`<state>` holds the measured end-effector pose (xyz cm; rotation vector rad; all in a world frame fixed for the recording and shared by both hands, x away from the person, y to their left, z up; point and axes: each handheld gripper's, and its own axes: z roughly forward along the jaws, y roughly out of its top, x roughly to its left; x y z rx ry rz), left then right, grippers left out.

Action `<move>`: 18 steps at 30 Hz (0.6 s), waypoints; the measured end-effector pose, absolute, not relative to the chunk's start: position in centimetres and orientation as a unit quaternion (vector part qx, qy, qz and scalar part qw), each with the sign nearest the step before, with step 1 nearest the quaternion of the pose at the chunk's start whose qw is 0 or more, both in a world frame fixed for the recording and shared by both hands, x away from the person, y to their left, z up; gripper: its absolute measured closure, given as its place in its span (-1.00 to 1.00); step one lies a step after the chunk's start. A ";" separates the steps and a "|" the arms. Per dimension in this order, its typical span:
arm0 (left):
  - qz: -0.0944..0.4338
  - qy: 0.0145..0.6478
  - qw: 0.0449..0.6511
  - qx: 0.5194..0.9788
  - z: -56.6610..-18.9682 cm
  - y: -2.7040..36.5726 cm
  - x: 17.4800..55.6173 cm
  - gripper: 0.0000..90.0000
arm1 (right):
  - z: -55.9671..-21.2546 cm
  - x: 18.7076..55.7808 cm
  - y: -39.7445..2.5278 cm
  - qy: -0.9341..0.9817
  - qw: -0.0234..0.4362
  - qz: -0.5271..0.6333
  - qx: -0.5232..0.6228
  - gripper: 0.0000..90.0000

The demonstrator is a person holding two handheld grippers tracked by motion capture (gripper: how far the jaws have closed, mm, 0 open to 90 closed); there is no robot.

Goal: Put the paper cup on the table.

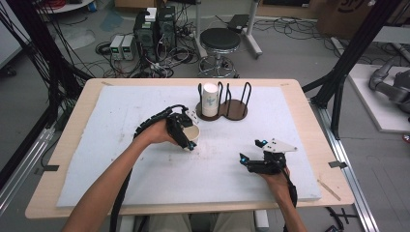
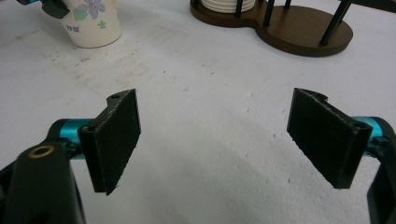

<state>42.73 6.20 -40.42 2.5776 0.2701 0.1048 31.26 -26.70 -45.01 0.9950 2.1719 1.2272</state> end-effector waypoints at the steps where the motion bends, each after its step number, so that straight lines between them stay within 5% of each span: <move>1: 0.038 0.101 0.271 0.957 -40.5 6.2 42.7 -0.46 | -45.0 31.2 -26.7 0.788 0.226 0.444 0.362 -0.60; 7: 0.028 0.105 0.259 0.960 -41.6 6.4 42.7 -0.64 | -45.0 31.2 -26.8 0.784 0.224 0.450 0.365 -0.60; 18: 0.029 0.118 0.273 0.954 -41.2 6.7 42.8 -0.64 | -45.0 31.2 -26.8 0.785 0.221 0.450 0.363 -0.60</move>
